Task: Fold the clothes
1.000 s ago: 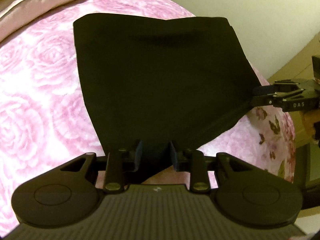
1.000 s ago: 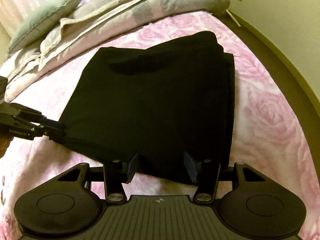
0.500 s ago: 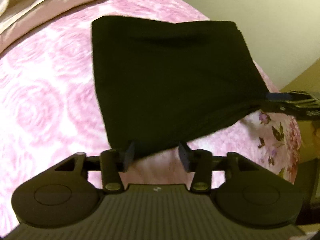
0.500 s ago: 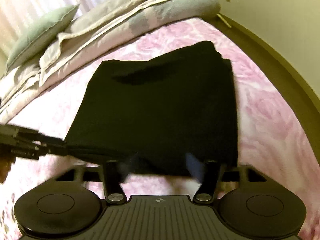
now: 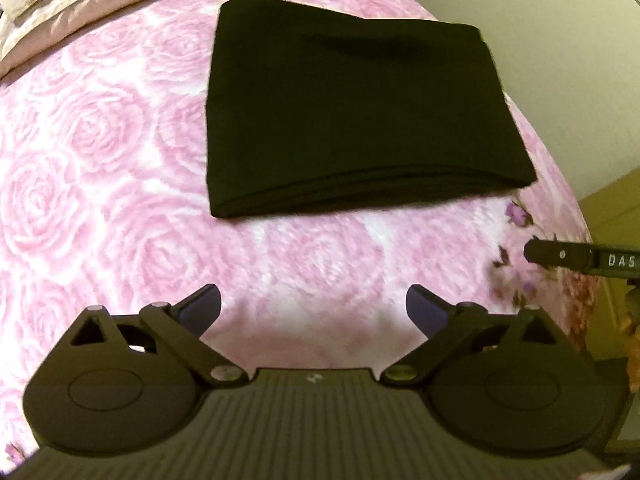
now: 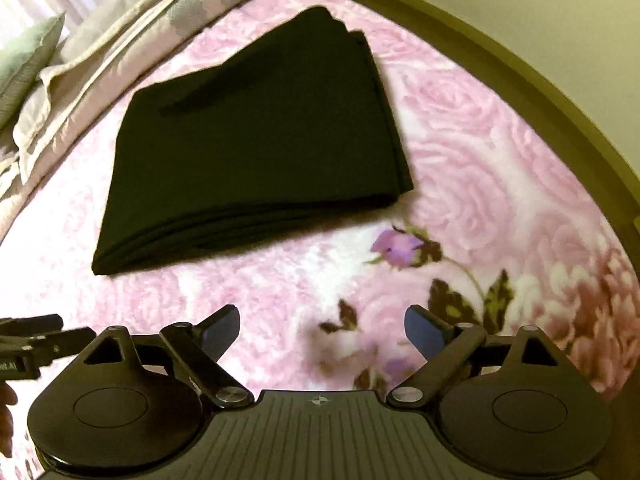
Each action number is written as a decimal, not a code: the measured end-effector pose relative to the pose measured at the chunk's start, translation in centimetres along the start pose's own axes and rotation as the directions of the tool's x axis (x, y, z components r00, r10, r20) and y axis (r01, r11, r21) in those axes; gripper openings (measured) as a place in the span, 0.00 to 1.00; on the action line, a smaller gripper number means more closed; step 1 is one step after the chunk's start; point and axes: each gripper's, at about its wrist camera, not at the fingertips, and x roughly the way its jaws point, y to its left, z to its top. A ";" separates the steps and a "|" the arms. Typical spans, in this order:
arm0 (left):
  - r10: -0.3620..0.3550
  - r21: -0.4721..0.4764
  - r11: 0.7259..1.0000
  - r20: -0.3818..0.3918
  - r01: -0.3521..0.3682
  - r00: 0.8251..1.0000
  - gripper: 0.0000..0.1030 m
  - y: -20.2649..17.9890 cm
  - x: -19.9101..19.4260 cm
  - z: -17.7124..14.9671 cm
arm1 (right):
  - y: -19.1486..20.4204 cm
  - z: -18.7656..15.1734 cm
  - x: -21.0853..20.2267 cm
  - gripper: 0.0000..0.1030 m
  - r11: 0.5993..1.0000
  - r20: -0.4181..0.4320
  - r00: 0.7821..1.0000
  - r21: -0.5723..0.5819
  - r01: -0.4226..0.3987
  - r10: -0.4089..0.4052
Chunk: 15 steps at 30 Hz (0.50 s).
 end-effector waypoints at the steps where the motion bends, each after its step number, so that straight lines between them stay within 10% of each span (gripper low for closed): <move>1: -0.003 0.011 1.000 0.005 0.003 1.000 0.95 -0.2 -0.3 -0.2 | 0.1 -0.3 -0.6 0.90 1.000 0.010 1.000 0.003 0.005 -0.005; 15: -0.009 0.045 0.999 0.060 0.006 0.998 0.95 0.5 -6.4 -4.0 | 5.0 -5.3 -6.2 0.91 1.000 0.052 0.998 -0.015 0.024 -0.024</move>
